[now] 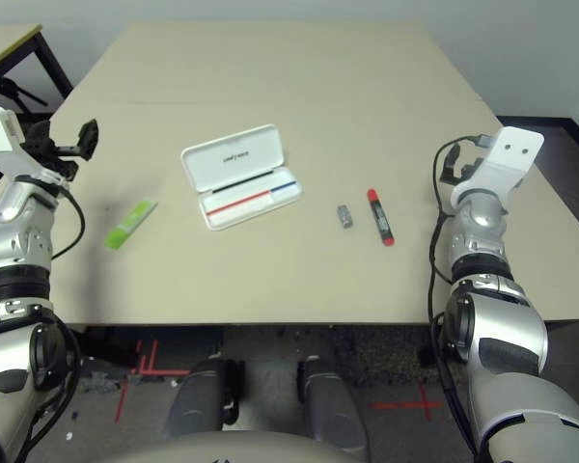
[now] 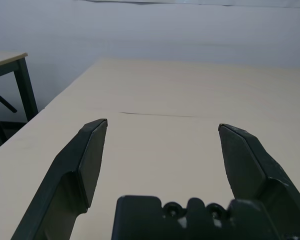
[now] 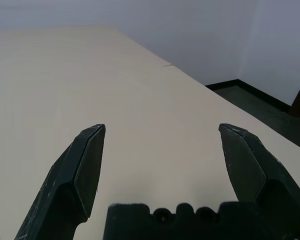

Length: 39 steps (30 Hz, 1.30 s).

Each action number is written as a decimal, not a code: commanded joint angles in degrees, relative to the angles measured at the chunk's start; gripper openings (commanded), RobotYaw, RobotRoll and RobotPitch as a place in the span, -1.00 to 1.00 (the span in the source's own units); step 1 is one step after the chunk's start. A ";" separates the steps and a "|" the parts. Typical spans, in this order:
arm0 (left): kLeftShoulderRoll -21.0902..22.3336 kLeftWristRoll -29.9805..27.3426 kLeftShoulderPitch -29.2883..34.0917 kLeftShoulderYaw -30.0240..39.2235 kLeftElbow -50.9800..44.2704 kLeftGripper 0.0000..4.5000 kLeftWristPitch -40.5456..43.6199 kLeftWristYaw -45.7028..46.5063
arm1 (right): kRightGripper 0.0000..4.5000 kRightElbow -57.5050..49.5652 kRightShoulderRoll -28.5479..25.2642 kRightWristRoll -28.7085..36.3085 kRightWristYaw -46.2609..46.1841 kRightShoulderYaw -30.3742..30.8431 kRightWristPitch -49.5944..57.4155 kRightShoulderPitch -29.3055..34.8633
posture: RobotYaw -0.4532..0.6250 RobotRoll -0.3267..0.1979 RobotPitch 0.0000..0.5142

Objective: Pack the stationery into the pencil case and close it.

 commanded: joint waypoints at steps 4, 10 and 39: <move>-0.83 -0.28 1.58 -0.29 -1.77 0.99 0.81 0.43 | 1.00 -0.17 -0.07 -0.41 0.68 0.40 0.02 -0.16 | -0.15 0.25 -0.53; -1.14 -0.17 1.74 -0.50 -2.89 0.99 1.53 0.43 | 1.00 -0.84 0.39 -0.32 1.28 0.62 -0.15 0.00 | -0.16 0.25 -0.52; 4.74 -4.93 12.99 -1.69 -25.91 0.99 17.24 -9.45 | 1.00 -20.60 -5.72 -0.93 58.14 17.28 17.94 2.89 | -0.04 0.25 -0.50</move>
